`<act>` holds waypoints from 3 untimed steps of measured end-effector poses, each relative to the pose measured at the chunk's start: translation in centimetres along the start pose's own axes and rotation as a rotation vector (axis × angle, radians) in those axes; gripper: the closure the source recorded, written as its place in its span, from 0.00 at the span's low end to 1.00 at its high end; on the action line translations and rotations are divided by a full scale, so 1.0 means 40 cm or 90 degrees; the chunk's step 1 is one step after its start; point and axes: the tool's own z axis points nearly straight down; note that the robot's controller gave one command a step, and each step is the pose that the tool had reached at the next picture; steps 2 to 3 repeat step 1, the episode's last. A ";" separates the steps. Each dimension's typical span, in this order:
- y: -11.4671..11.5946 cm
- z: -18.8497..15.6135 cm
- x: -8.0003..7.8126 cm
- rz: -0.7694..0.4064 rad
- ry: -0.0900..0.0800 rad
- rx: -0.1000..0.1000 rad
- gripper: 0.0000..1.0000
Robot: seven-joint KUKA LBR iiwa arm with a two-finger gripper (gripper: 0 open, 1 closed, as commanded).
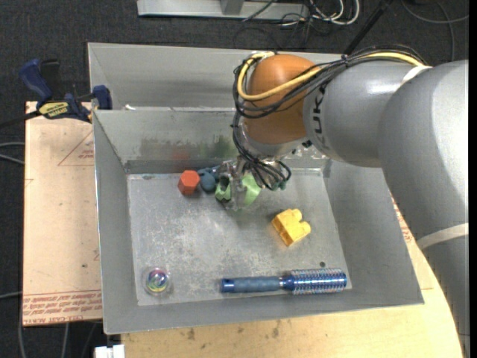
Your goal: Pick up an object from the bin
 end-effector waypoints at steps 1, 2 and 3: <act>-0.008 -0.317 0.010 0.002 -0.003 0.001 1.00; -0.008 -0.317 0.010 0.002 -0.003 0.001 1.00; -0.008 -0.317 0.010 0.002 -0.003 0.001 1.00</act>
Offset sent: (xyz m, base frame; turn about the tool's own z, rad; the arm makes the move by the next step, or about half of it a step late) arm -0.0066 -0.0053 0.1209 0.0007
